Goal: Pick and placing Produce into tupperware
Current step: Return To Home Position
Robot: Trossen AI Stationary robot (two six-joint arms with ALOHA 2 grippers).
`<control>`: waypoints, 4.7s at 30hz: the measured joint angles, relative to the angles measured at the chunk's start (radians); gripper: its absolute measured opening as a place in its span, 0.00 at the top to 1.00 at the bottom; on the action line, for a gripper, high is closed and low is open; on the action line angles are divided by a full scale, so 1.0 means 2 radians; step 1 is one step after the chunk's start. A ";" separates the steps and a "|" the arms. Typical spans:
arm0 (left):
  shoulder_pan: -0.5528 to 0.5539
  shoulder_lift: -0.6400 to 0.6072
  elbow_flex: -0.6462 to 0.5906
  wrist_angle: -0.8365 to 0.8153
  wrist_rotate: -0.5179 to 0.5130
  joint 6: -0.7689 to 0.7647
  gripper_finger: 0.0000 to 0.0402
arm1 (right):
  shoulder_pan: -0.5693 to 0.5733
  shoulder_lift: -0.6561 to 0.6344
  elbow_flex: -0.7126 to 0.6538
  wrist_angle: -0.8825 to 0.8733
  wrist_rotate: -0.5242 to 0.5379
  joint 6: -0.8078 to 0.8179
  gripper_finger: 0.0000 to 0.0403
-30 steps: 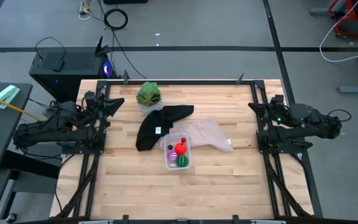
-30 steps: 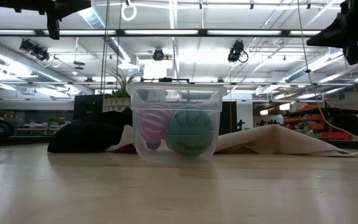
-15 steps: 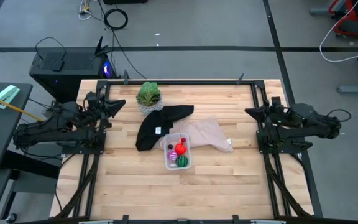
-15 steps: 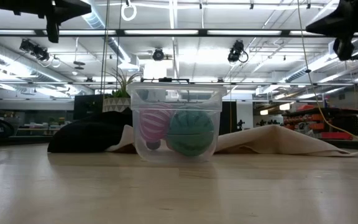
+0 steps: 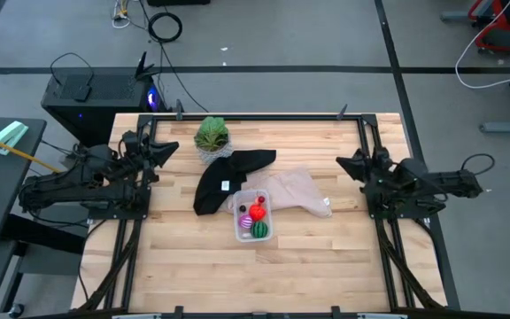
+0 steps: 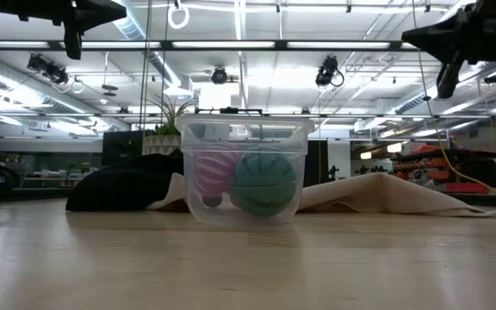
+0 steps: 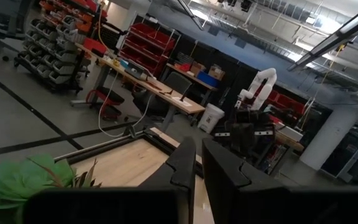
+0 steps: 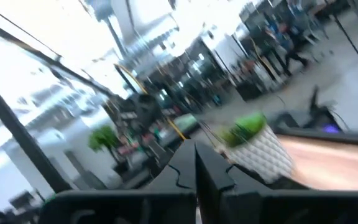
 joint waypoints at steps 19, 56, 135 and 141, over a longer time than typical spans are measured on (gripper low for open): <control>0.000 0.000 0.000 0.000 0.000 0.000 0.92 | -0.039 0.000 -0.052 0.087 -0.050 -0.049 1.00; -0.001 0.000 0.000 0.064 0.000 0.091 0.95 | -0.043 0.080 -0.051 -0.052 -0.119 -0.115 0.96; 0.000 -0.131 -0.218 0.078 0.102 0.194 0.98 | -0.043 0.081 -0.051 -0.045 -0.085 -0.077 0.96; 0.000 -0.128 -0.218 0.037 0.117 0.198 0.99 | -0.043 0.081 -0.051 -0.045 -0.085 -0.077 0.97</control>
